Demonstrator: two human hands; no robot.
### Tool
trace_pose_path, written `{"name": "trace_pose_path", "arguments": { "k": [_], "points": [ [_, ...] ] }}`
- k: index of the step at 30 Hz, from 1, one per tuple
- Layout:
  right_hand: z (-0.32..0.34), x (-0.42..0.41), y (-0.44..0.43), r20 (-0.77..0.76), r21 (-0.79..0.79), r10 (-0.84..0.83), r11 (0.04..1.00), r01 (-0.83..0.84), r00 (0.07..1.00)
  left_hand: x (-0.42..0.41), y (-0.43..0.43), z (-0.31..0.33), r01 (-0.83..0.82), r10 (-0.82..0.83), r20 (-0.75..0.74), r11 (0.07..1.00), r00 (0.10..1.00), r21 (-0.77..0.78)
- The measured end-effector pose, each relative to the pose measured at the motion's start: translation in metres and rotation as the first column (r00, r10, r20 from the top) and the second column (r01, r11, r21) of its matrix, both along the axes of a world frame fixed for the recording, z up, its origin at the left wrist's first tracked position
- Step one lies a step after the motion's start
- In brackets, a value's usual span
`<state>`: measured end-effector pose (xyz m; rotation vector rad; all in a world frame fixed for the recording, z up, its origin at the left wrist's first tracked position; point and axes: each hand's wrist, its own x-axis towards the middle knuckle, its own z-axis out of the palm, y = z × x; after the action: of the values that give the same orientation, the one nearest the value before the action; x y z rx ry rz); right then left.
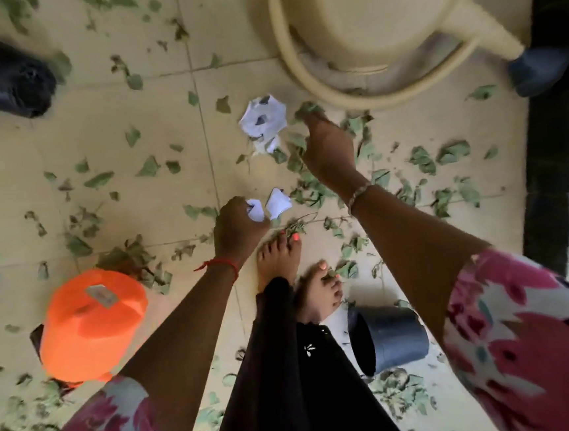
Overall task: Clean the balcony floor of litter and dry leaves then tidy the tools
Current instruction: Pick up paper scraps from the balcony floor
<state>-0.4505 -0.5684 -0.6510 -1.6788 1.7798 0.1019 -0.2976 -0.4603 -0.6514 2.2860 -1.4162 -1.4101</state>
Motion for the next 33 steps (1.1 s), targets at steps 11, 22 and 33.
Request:
{"name": "trace_pose_path", "arguments": {
  "k": [11,22,33],
  "points": [
    [-0.047,0.044,-0.03,-0.072,0.142,0.459,0.883,-0.447,0.885,-0.02,0.008,-0.045,0.501,-0.514,0.206,0.858,0.833,0.113],
    [-0.035,0.027,-0.025,0.035,-0.079,0.291,0.955,-0.287,0.956,-0.024,-0.004,-0.041,0.31,-0.306,0.254,0.95,0.917,0.027],
    [0.061,0.021,-0.004,0.261,0.131,-0.351,0.936,0.327,0.9,0.026,-0.013,0.058,-0.175,0.174,0.015,0.984,0.985,0.031]
  ]
}}
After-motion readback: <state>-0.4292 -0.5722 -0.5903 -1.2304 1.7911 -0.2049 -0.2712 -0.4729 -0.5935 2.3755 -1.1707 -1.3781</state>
